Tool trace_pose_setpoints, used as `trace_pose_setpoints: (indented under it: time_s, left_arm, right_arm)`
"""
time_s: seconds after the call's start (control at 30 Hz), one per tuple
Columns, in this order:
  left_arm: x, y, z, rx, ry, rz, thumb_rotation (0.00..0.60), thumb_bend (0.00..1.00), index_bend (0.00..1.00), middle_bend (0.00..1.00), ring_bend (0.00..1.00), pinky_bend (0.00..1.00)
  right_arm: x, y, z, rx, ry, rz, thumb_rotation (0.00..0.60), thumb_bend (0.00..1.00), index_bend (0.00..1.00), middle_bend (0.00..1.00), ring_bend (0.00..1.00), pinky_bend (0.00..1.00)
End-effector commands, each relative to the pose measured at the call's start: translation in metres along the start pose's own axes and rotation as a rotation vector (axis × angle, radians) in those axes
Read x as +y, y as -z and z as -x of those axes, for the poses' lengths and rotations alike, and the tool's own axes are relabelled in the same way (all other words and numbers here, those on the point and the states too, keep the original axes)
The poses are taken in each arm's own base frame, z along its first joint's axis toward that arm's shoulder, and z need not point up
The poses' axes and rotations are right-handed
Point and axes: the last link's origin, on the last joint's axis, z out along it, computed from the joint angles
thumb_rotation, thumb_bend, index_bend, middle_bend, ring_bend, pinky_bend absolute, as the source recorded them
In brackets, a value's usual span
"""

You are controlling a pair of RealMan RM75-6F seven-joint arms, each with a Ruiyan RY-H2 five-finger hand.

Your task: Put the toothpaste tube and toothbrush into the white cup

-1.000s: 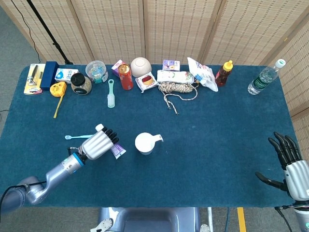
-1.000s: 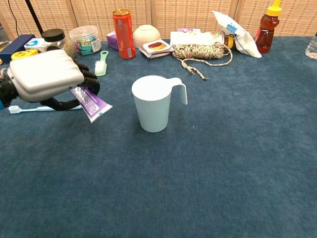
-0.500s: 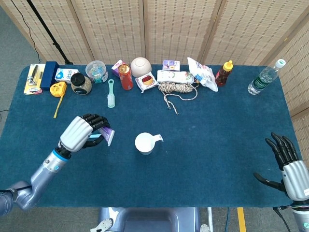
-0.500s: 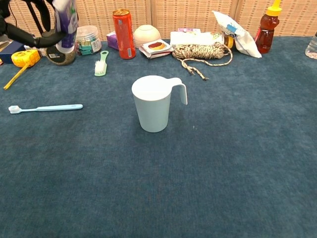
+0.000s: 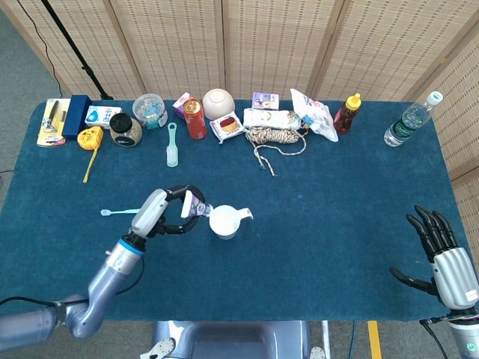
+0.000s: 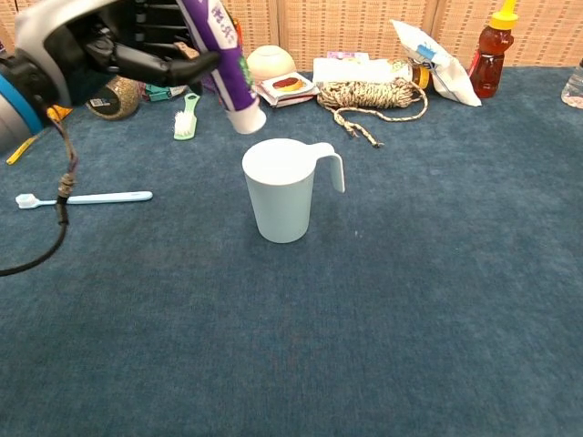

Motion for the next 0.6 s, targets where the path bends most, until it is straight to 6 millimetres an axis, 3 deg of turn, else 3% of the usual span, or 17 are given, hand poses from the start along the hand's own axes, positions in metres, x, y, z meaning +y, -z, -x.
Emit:
trace_pose_setpoints:
  time_s: [0.03,0.13,0.37,0.6]
  left_arm:
    - [0.003,-0.021,0.034,-0.03,0.097,-0.03,0.6,0.35,0.55,0.43,0.4,0.48]
    - [0.005,-0.028,0.051,-0.04,0.112,-0.04,0.6,0.35,0.55,0.43,0.4,0.48]
    - [0.006,-0.035,0.067,-0.039,0.098,-0.052,0.6,0.35,0.55,0.43,0.39,0.48]
    - [0.009,-0.033,0.061,-0.013,0.079,-0.036,0.6,0.35,0.55,0.43,0.39,0.48]
  right_arm:
    - [0.001,-0.001,0.001,-0.004,-0.003,0.005,0.6,0.0,0.0,0.0,0.0,0.0]
    - [0.002,-0.001,0.001,-0.004,-0.007,0.008,0.6,0.0,0.0,0.0,0.0,0.0]
    - [0.003,-0.001,-0.001,0.003,-0.012,0.011,0.6,0.0,0.0,0.0,0.0,0.0]
    - [0.005,-0.001,-0.002,0.005,-0.02,0.015,0.6,0.0,0.0,0.0,0.0,0.0]
